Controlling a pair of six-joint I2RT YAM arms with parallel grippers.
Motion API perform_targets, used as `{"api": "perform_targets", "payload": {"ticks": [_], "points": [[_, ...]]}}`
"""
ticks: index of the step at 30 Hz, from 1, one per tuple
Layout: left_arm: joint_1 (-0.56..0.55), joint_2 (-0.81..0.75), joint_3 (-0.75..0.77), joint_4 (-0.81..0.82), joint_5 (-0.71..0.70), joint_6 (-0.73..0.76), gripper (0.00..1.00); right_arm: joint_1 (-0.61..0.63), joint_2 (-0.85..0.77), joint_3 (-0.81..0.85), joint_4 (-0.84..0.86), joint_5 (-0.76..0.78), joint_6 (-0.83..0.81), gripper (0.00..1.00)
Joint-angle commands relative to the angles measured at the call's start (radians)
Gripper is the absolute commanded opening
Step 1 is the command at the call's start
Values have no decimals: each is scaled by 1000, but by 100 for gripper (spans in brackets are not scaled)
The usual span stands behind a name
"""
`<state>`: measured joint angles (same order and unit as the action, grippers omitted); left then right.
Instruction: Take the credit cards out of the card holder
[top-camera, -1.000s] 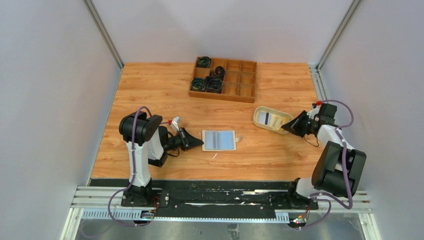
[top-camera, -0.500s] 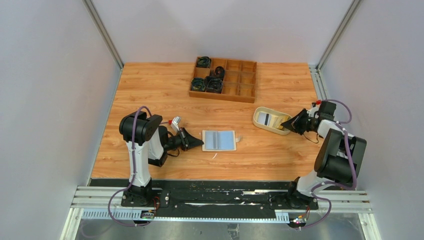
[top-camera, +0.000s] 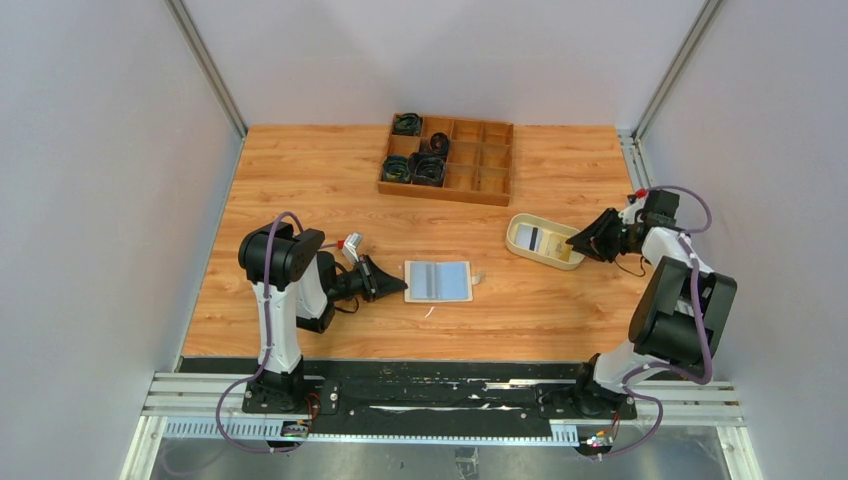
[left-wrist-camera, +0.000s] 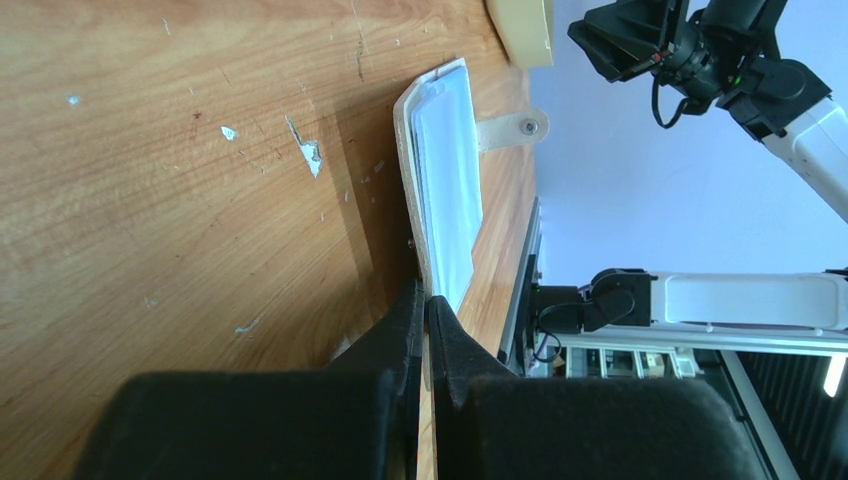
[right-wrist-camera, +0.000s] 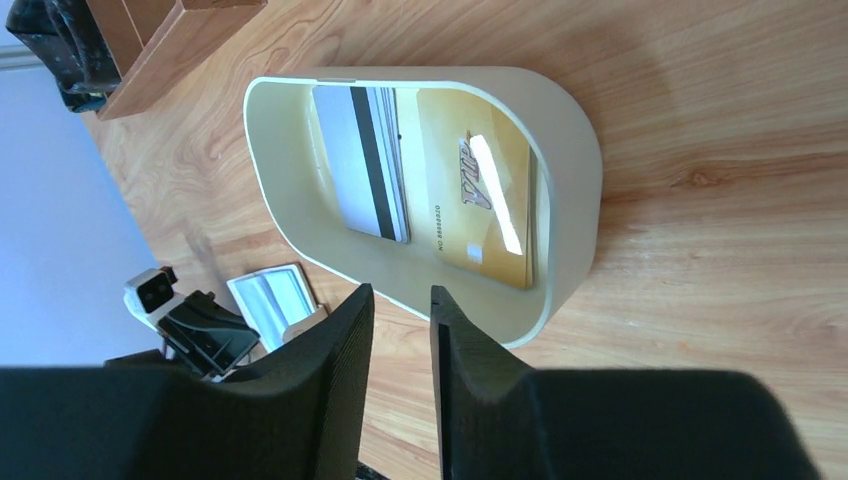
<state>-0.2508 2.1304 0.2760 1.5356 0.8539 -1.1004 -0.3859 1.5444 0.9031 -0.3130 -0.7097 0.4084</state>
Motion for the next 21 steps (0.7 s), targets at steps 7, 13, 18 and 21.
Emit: {"api": "perform_targets", "payload": {"ticks": [7,13,18,21], "points": [[-2,87,-58,20,-45,108,0,35,-140,121,-175,120,-89,46],[-7,31,-79,18,-71,80,0,354,-242,233,-237,311,-139,57],[-52,-89,-79,-21,-126,44,0,756,-223,251,-157,489,-98,66],[-98,-248,-59,-273,-200,111,0,944,-132,272,-111,546,-72,69]]}}
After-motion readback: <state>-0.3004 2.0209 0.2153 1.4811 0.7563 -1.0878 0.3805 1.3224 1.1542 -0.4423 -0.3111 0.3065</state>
